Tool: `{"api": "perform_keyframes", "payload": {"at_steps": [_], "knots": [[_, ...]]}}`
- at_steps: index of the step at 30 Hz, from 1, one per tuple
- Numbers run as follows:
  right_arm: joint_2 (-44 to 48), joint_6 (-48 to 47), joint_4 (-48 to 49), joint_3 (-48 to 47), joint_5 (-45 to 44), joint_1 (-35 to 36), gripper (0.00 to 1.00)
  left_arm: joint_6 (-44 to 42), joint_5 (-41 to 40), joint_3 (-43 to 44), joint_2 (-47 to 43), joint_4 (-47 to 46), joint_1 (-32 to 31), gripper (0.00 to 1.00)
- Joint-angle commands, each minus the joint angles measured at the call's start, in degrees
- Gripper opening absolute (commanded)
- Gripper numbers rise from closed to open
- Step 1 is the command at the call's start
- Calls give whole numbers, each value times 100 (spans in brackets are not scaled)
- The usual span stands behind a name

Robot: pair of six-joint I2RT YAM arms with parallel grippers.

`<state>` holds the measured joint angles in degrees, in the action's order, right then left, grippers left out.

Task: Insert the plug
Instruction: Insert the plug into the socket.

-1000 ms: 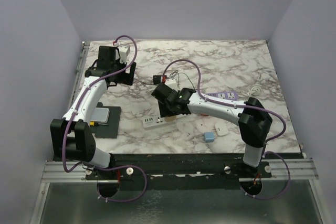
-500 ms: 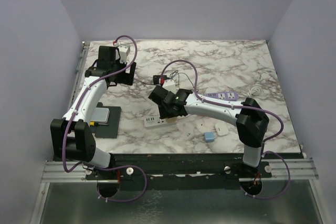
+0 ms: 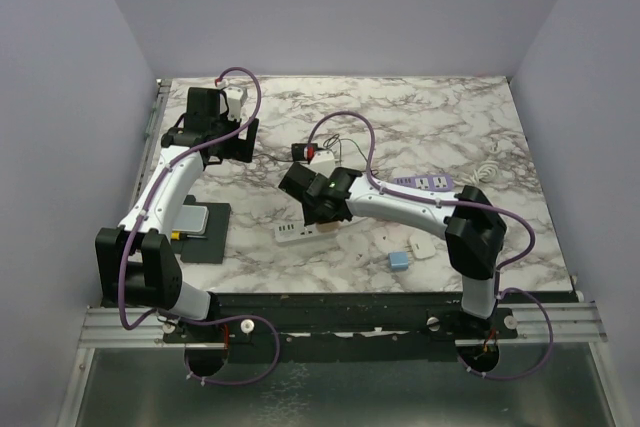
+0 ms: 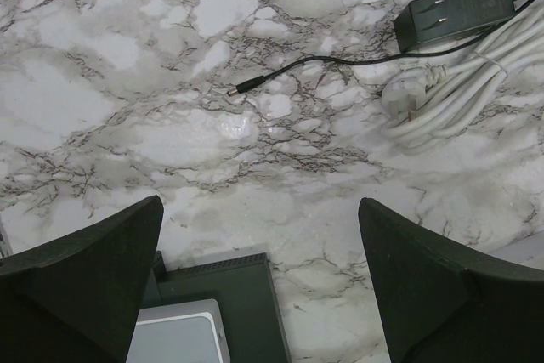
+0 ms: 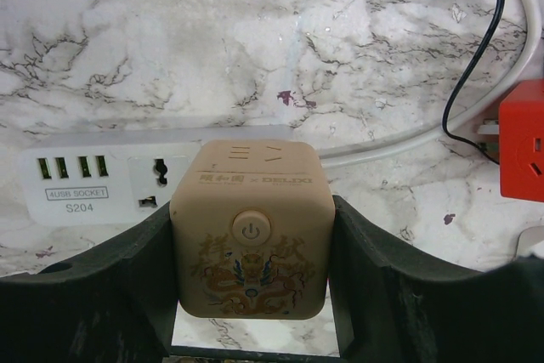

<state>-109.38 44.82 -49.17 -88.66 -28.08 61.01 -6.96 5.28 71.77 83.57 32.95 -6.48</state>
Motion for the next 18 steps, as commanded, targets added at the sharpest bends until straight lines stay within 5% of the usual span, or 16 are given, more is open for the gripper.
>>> {"api": "perform_keyframes", "payload": {"at_steps": [1, 18], "knots": [[-7, 150, 105, 73, -215, 132, 1, -69, -131, -31, -165, 98, 17, 99], [-22, 385, 40, 237, -444, 190, 1, -19, -127, -4, -137, 108, 20, 99]]}}
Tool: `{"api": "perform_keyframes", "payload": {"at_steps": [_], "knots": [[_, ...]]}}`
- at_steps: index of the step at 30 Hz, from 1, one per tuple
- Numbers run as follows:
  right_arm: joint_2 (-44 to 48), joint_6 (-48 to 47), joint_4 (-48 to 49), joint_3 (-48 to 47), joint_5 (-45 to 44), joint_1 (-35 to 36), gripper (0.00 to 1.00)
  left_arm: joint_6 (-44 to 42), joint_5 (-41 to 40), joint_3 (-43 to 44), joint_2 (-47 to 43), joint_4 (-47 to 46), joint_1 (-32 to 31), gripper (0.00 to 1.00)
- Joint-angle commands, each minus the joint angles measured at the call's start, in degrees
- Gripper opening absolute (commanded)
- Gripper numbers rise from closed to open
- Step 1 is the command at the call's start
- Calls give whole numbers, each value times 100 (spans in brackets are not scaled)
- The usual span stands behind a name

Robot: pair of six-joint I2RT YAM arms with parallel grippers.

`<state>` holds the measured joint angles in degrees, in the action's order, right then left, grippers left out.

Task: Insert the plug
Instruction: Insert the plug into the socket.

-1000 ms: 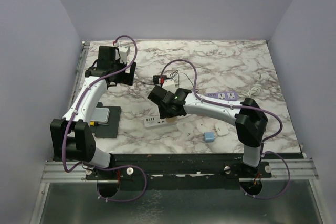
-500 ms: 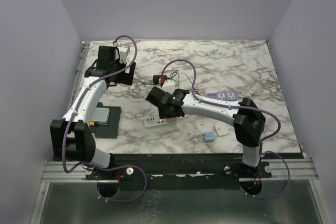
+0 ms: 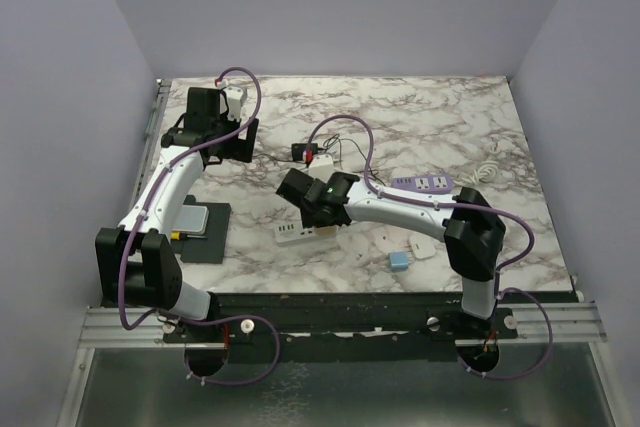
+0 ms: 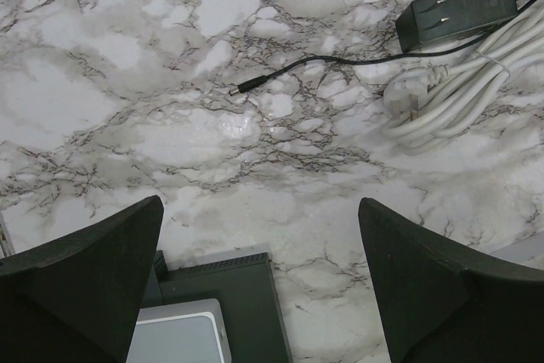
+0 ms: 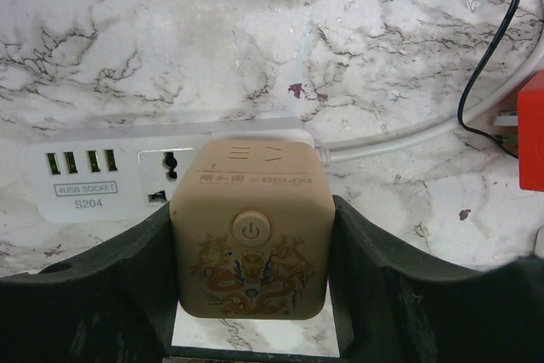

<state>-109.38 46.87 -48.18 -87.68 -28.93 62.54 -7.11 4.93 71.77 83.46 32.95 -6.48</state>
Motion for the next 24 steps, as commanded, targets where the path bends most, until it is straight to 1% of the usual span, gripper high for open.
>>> {"api": "perform_keyframes", "payload": {"at_steps": [1, 6, 11, 24], "knots": [[-22, 152, -46, 157, -364, 38, 1, -1, -96, -5, -129, 104, 17, 99], [11, 126, -20, 293, -459, 46, 1, 1, -98, 2, -129, 106, 21, 99], [81, -10, 206, 529, -332, 41, 1, 16, -113, 34, -130, 115, 16, 99], [-35, -167, 370, 821, -353, 41, 1, 49, -105, 151, -130, 163, 16, 99]]}}
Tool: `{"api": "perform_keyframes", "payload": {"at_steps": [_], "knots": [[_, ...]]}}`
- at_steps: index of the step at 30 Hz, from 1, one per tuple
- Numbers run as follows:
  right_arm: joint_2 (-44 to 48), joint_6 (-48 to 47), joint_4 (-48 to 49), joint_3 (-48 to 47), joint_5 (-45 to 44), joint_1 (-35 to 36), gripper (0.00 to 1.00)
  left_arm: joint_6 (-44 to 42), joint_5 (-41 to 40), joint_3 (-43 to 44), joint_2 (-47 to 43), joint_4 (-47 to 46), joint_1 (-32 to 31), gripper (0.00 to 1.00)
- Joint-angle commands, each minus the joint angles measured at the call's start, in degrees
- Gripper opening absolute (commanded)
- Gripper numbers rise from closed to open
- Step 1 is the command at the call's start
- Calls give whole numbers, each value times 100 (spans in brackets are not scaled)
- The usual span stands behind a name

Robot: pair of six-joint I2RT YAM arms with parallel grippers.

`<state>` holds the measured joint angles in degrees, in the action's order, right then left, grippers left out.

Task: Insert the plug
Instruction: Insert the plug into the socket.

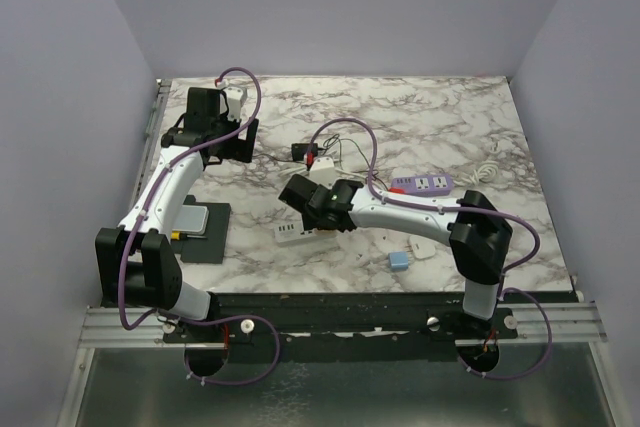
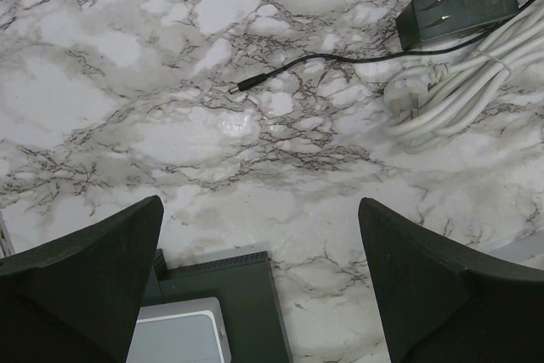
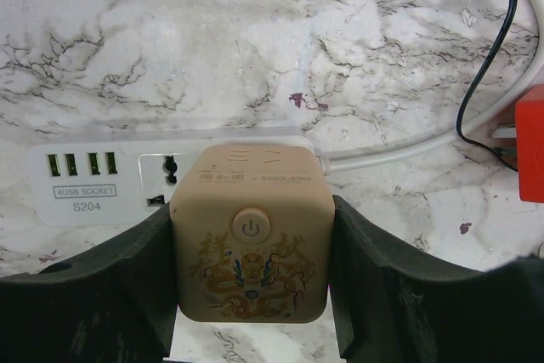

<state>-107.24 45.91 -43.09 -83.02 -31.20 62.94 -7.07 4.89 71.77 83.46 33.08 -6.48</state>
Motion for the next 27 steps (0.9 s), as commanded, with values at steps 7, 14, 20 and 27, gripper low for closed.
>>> {"api": "perform_keyframes", "payload": {"at_steps": [7, 14, 20, 27], "knots": [[-80, -98, 176, 943, -134, -1, 1, 68, 70, 67, -150, 166, 17, 99], [-69, -53, 402, 1164, -106, 3, 1, -14, 260, -153, -142, 164, 18, 99], [-175, -89, 584, 1377, -49, 4, 1, 23, 168, 48, -146, 172, 17, 99], [-184, -27, 792, 1958, 103, -1, 1, 80, 145, 167, -137, 211, 15, 99]]}}
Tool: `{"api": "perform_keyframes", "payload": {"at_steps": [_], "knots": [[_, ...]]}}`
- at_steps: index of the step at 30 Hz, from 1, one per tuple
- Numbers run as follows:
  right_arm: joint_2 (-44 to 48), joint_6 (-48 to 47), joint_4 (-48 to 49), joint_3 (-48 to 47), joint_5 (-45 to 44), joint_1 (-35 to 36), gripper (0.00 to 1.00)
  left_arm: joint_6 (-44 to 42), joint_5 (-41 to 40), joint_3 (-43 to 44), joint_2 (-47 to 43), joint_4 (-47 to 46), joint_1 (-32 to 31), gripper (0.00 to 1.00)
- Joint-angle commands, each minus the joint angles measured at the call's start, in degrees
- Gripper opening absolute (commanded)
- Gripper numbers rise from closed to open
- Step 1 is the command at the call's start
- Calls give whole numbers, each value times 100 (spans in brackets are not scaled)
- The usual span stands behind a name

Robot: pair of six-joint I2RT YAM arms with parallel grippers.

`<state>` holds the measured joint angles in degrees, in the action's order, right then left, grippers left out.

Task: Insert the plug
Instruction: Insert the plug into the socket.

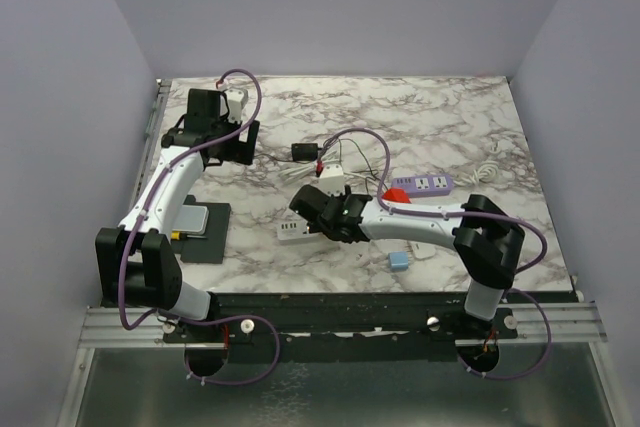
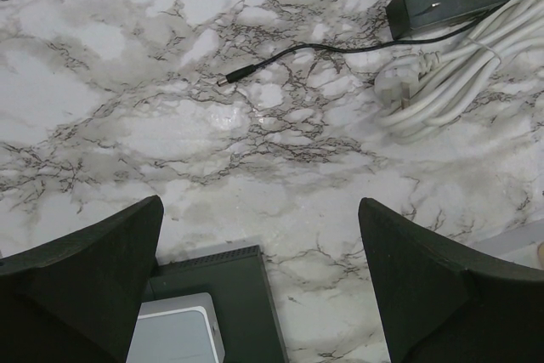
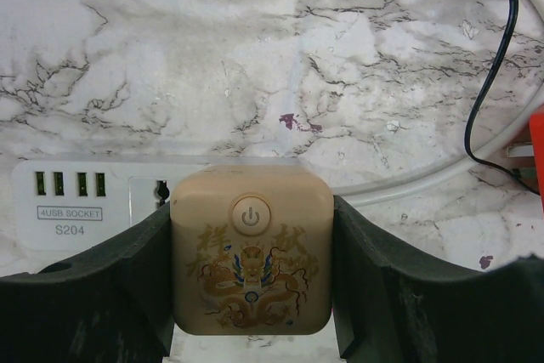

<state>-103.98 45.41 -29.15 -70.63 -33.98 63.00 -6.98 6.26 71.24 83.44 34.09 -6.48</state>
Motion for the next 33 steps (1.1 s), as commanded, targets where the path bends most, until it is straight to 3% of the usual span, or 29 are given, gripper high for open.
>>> {"api": "perform_keyframes", "payload": {"at_steps": [1, 9, 16, 30, 31, 33], "knots": [[-465, 40, -578, 804, 366, -3, 1, 68, 14, 237, -139, 115, 15, 99], [-115, 86, -168, 1359, 69, 144, 1, 45, -114, 402, -172, 180, 19, 99], [-674, 104, -472, 1124, 38, 292, 1, -69, -189, 609, -206, 316, 21, 99], [-509, 242, -665, 1125, -86, 551, 1, -132, -192, 786, -111, 327, 18, 99], [-436, 211, -614, 1066, -76, 547, 2, -128, -214, 784, -117, 329, 18, 99], [-302, 51, -413, 968, 0, 546, 21, -133, -268, 786, -151, 327, 22, 99]]}}
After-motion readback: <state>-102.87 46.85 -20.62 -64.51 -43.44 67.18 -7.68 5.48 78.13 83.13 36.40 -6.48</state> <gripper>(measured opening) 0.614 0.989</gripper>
